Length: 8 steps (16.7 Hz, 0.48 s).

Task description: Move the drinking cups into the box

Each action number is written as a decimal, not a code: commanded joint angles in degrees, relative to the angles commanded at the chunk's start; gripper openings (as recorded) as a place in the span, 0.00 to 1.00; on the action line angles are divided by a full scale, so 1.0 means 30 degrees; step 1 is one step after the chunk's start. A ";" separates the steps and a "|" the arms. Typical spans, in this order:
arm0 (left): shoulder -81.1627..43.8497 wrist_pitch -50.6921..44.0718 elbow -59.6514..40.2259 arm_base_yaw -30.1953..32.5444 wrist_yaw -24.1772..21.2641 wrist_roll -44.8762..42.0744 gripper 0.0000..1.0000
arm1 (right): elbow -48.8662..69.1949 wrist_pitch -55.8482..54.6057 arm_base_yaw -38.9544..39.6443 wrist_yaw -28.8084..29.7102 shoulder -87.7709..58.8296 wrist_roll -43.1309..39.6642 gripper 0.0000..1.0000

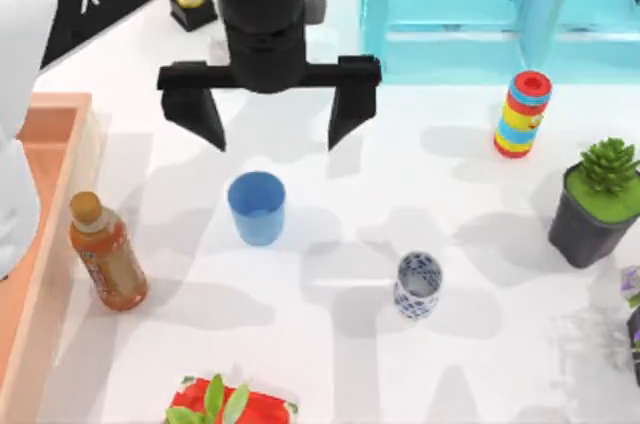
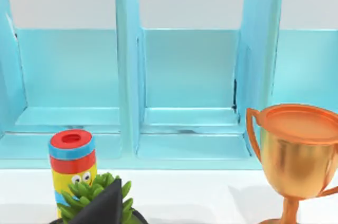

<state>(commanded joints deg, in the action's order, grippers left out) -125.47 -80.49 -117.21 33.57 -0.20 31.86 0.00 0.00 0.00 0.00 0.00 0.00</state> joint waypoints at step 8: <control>-0.0589 -0.0291 -0.0480 0.0057 0.0002 0.0128 1.00 | 0.0000 0.0000 0.0000 0.0000 0.0000 0.0000 1.00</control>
<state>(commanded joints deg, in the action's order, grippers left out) -127.24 -81.36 -118.64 33.74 -0.19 32.25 0.00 0.00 0.00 0.00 0.00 0.00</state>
